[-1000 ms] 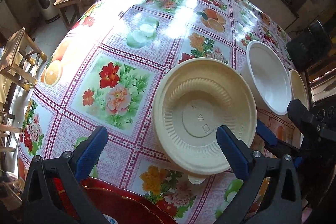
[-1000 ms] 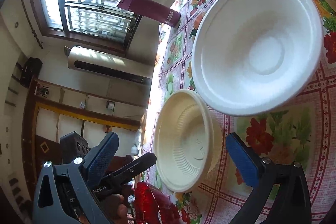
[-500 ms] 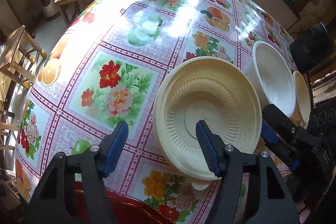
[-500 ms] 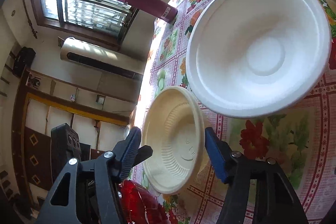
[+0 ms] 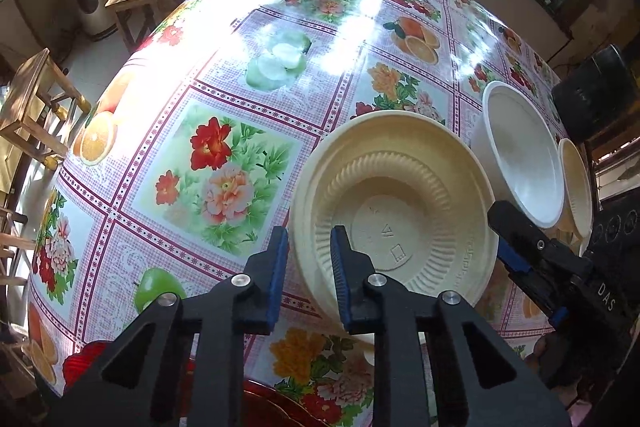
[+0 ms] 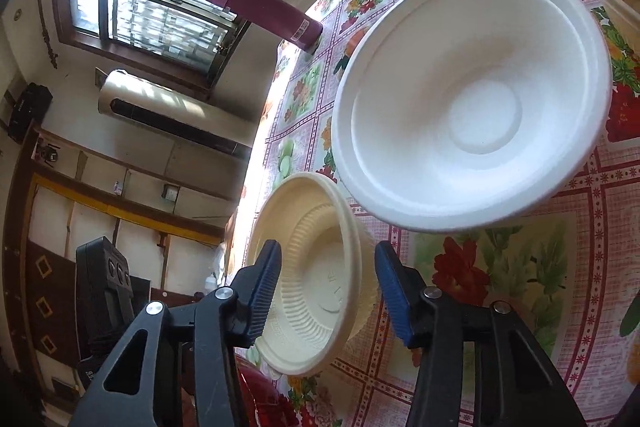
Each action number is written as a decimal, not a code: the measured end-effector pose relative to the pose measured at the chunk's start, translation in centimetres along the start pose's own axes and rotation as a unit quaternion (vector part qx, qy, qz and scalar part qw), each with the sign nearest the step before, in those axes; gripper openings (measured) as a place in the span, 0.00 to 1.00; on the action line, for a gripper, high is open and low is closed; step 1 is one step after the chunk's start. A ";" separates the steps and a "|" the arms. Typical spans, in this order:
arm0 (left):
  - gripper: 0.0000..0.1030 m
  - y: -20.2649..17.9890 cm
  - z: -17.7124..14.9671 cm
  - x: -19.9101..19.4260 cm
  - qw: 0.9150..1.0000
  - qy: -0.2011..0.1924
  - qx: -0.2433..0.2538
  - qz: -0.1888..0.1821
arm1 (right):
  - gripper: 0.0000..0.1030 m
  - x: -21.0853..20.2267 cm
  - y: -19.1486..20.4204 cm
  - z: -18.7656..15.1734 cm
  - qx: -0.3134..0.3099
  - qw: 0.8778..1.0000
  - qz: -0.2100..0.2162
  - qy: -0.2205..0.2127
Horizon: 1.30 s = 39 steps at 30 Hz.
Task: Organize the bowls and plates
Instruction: 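Close the left tool on the beige bowl rim and lift, then lower the beige bowl onto the stacked red plates and open the left tool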
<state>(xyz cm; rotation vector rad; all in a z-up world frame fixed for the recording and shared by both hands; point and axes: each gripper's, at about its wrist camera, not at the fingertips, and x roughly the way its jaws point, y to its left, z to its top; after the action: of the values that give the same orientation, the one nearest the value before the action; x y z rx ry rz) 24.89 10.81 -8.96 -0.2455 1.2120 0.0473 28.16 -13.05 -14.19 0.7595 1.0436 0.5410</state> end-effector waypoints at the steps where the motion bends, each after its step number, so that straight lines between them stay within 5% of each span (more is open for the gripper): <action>1: 0.17 0.0 0.0 -0.1 1.000 -0.001 0.001 0.000 | 0.42 0.1 0.0 0.0 -0.001 1.000 0.001 0.000; 9: 0.10 0.3 -0.2 -0.4 1.000 -0.006 0.005 0.013 | 0.13 0.5 -0.1 0.0 -0.008 1.000 -0.022 0.001; 17: 0.10 0.5 -0.5 -1.4 1.000 -0.012 -0.001 0.003 | 0.13 -0.3 0.7 0.1 -0.021 1.000 -0.020 -0.009; 24: 0.11 1.1 -1.9 -7.9 0.998 -0.068 0.015 0.008 | 0.13 -3.3 5.3 -0.8 -0.069 0.997 0.016 -0.017; 31: 0.11 4.5 -6.4 -13.5 0.994 -0.098 0.020 0.042 | 0.13 -3.4 10.3 -5.0 -0.128 0.991 0.028 0.032; 39: 0.13 7.5 -11.7 -13.5 0.995 -0.081 0.010 0.052 | 0.13 -2.9 12.7 -10.2 -0.189 0.980 0.012 0.066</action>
<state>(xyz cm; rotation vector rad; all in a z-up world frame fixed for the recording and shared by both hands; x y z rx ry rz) 8.10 16.87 -1.43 -0.1572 1.0632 0.1436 17.10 -4.05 -5.72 0.4039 1.0159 0.7922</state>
